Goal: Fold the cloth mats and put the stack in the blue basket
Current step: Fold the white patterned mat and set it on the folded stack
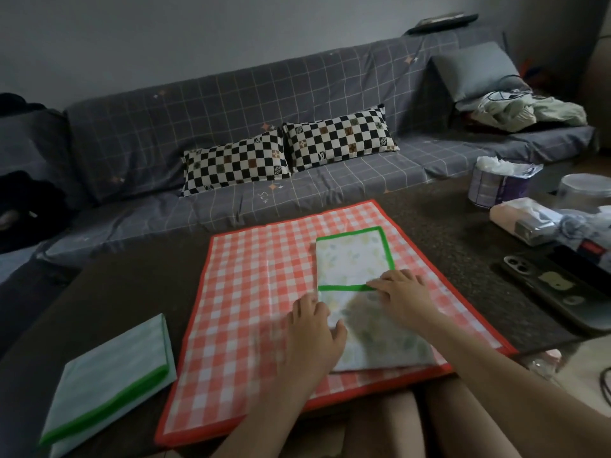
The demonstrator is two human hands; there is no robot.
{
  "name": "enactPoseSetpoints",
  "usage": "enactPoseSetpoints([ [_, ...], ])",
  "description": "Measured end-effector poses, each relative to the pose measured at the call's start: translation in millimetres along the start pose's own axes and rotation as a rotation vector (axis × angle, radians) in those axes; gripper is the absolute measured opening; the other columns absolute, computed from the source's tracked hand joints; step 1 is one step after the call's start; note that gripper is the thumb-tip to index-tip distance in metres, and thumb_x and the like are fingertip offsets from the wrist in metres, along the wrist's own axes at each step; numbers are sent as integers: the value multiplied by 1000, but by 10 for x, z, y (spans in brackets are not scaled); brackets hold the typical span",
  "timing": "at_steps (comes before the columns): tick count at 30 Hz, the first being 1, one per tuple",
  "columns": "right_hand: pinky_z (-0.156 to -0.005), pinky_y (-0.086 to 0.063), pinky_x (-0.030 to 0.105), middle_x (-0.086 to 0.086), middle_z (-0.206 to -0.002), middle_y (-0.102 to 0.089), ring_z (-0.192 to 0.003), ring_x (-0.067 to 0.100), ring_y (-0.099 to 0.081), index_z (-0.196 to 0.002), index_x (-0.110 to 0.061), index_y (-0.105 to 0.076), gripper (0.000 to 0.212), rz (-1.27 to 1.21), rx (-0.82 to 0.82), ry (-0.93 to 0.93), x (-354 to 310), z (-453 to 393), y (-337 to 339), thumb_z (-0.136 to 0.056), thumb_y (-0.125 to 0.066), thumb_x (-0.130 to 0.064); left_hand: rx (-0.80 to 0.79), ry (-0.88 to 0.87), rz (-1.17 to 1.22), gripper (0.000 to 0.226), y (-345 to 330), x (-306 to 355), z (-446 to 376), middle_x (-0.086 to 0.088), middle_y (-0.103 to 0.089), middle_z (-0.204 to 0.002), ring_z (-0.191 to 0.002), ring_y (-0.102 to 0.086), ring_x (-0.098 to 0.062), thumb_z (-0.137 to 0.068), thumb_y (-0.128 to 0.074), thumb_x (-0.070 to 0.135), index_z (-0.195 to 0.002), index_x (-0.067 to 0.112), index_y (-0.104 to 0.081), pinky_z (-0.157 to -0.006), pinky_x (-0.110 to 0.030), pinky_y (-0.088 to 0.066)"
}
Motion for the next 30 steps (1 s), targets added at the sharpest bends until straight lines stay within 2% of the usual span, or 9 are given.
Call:
enactPoseSetpoints([
  [2, -115, -10, 39, -4, -155, -22, -143, 23, -12, -145, -34, -27, 45, 43, -49, 27, -81, 100, -78, -100, -27, -31, -108, -62, -5, 51, -121, 105, -84, -5, -13, -156, -144, -9, -23, -97, -35, 39, -140, 12, -37, -118, -37, -9],
  [5, -117, 4, 35, 1, -159, -5, -146, 19, 3, -150, -27, -12, 50, 63, -63, 47, -183, 240, -153, -101, -21, -32, -286, -103, -54, 60, -322, 225, -159, -5, 13, -160, -146, 17, -18, -101, -19, 37, -153, 13, -1, -114, -33, 14],
  [11, -112, 12, 26, -1, -159, 3, -146, 12, 7, -151, -21, -2, 57, 45, -71, 83, -218, 408, -308, -99, -11, -43, -323, -29, -111, 60, -485, 130, -167, -7, 18, -158, -145, 20, -22, -100, -12, 45, -152, 22, 8, -117, -38, 13],
  [17, -116, 8, 30, 6, -158, 8, -145, 17, 11, -150, -12, 4, 65, -27, -102, -107, 1, 353, -341, -98, -13, -48, -308, 34, -117, 69, -497, 58, -187, -9, 17, -158, -146, 17, -23, -98, -12, 51, -152, 13, 8, -117, -37, 11],
  [21, -119, 6, 35, 8, -158, 8, -146, 20, 10, -150, -9, 5, 71, -38, -98, -181, 43, 374, -271, -97, -14, -52, -285, 34, -96, 69, -473, 68, -221, -10, 9, -160, -147, 12, -23, -99, -15, 51, -153, 10, 0, -119, -39, 7],
  [24, -119, -5, 38, 6, -157, -15, -145, 23, -5, -147, -11, -22, 64, 18, -69, -108, 37, 260, -172, -96, -26, -49, -177, -38, -144, 58, -298, 156, -347, -13, -23, -155, -144, -13, -27, -100, -25, 42, -143, 3, -35, -120, -41, -7],
  [26, -113, -19, 34, -1, -148, -35, -137, 20, -24, -135, -20, -45, 55, 14, -42, -38, 15, 118, -81, -91, -34, -52, -98, -72, -107, 44, -165, 221, -481, -9, -44, -136, -130, -34, -24, -100, -32, 34, -121, 2, -55, -112, -36, -23],
  [28, -109, -24, 31, -1, -140, -42, -130, 19, -32, -132, -22, -50, 54, -57, -42, -69, 48, -7, 24, -88, -47, -51, -67, -33, -9, 37, -106, 215, -629, -6, -49, -120, -106, -48, -19, -100, -36, 30, -110, 2, -59, -95, -30, -38],
  [30, -107, -29, 32, 1, -138, -43, -127, 20, -38, -133, -23, -49, 58, -124, -70, -145, 101, -79, 95, -84, -57, -52, -81, 52, 108, 37, -124, 160, -737, -7, -48, -117, -79, -51, -13, -101, -38, 32, -103, 2, -59, -76, -25, -41],
])
Point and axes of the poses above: each hand's wrist, its own z-axis away from the middle knuckle, its own y-axis out of the back of the hand, x = y × z, the point moved 8 cm from there along -z, towards the middle knuckle
